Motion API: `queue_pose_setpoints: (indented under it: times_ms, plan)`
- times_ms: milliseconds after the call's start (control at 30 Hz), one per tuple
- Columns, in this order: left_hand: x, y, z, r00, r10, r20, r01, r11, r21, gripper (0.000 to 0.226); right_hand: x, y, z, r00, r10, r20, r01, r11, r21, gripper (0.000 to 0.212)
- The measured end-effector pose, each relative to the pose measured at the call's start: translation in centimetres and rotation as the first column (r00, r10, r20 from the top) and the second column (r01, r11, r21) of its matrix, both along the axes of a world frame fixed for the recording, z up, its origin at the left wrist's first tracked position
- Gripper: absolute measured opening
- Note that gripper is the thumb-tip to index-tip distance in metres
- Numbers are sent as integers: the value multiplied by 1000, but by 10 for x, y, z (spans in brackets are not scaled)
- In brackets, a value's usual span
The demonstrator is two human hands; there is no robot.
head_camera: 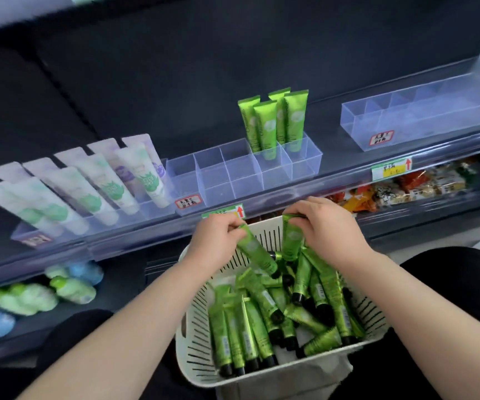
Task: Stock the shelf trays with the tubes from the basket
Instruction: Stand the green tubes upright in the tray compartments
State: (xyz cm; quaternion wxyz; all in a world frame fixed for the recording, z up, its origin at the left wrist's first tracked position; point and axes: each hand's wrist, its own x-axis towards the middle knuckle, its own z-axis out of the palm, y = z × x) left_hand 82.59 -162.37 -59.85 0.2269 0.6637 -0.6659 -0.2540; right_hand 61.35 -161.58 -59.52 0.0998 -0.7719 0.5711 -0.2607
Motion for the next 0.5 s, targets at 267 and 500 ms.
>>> queue_pose_setpoints:
  times_ms: [267,500]
  plan:
    - [13,-34,108,985,93,-146,-154,855,-496,21,11,-29,82,997,-26,79,44,969,-245,19]
    - [-1,-86,135,976,209,61,-132,792,-596,26,21,-65,111,994,-26,107,63,931,-360,16]
